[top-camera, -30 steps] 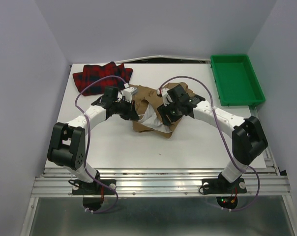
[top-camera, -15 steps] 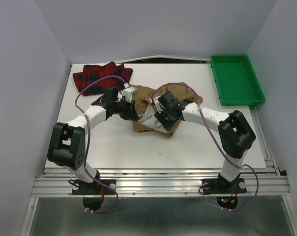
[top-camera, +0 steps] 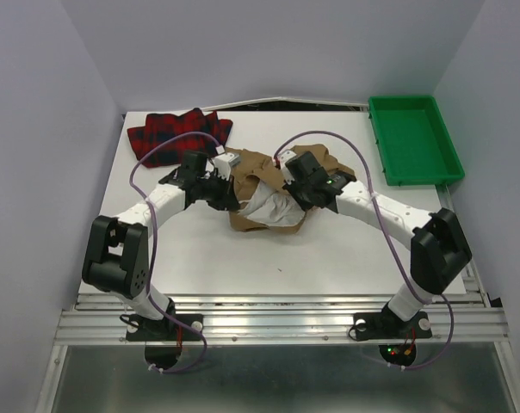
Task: Fold and stack the skirts
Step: Flatten the skirt out
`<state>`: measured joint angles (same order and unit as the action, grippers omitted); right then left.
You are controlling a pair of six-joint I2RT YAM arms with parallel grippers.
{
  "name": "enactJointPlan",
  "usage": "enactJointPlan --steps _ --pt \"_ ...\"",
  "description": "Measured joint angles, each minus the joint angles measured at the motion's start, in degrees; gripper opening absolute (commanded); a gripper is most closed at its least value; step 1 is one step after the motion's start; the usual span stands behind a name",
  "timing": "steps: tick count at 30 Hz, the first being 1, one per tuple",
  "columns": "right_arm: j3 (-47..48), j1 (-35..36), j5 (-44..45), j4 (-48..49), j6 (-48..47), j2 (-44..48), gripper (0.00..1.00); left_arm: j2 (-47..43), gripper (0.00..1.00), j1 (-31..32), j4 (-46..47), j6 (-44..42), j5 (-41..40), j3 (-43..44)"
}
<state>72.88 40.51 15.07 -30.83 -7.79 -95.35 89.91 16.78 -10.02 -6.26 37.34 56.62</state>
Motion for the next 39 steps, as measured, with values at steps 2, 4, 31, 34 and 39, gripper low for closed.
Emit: enactJointPlan --steps 2,4,31,34,39 --pt "0.0 -0.76 1.25 0.04 -0.02 2.25 0.01 -1.09 0.0 0.0 -1.16 -0.63 -2.43 0.59" --pt "0.02 -2.25 2.08 0.02 -0.02 4.66 0.01 -3.02 0.0 0.0 -2.78 -1.53 -5.55 1.6" --pt "21.18 -22.05 -6.86 6.23 -3.56 7.82 0.01 -11.58 0.0 2.23 -0.98 -3.15 -27.04 25.07" --pt "31.89 -25.2 -7.32 7.28 -3.98 -3.28 0.01 -1.51 0.0 2.23 1.4 -1.64 -28.92 33.66" --pt "53.83 -28.79 -7.04 7.43 -5.11 -20.61 0.01 15.17 0.0 2.21 3.61 -0.59 -31.65 51.28"
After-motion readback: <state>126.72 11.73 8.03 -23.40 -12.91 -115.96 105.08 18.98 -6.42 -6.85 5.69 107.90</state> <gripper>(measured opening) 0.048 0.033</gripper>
